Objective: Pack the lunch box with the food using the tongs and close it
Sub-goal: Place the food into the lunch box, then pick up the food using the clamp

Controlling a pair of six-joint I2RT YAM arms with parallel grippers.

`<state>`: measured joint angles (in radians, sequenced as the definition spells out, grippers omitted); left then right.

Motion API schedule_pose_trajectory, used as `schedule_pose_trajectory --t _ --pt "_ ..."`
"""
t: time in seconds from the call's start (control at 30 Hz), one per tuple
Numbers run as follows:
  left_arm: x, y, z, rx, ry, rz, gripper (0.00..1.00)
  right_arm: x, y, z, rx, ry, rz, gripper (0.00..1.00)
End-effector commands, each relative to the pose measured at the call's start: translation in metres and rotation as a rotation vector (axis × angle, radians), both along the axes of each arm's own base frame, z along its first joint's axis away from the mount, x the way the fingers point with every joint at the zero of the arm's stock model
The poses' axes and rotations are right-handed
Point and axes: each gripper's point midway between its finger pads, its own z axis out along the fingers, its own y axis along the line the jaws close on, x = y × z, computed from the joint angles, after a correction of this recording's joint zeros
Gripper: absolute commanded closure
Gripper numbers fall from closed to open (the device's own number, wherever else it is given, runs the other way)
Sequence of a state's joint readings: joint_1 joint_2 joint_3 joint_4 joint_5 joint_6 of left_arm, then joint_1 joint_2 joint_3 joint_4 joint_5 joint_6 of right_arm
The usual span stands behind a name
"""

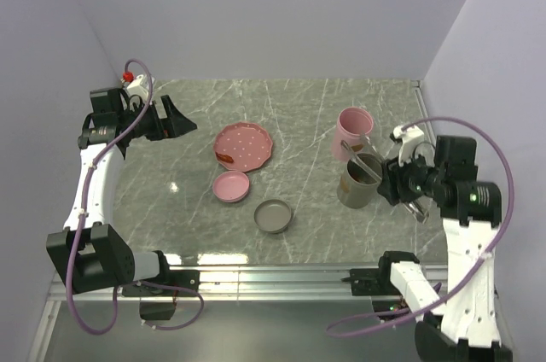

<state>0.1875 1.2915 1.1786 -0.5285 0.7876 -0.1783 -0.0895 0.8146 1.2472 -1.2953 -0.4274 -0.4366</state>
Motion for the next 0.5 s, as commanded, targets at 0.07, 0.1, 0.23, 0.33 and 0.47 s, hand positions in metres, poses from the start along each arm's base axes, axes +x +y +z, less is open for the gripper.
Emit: schedule_pose_trajectory --t 0.07,0.1,0.23,0.33,0.47 --pt "0.004 0.001 0.020 0.016 -0.060 -0.015 0.00 0.043 0.041 0.048 0.183 -0.073 0.147 0.46" --pt "0.004 0.003 0.020 0.022 -0.057 -0.005 0.01 0.052 0.046 0.048 0.197 -0.055 0.159 0.46" --pt "0.006 0.003 0.022 0.028 -0.063 0.000 0.01 0.079 0.090 0.064 0.200 -0.105 0.288 0.47" --pt "0.004 0.000 0.021 0.001 -0.049 -0.013 0.01 0.099 0.116 0.058 0.196 -0.086 0.350 0.48" --pt "0.001 -0.006 0.017 -0.032 -0.036 -0.051 0.01 0.115 0.169 0.034 0.181 -0.019 0.451 0.50"
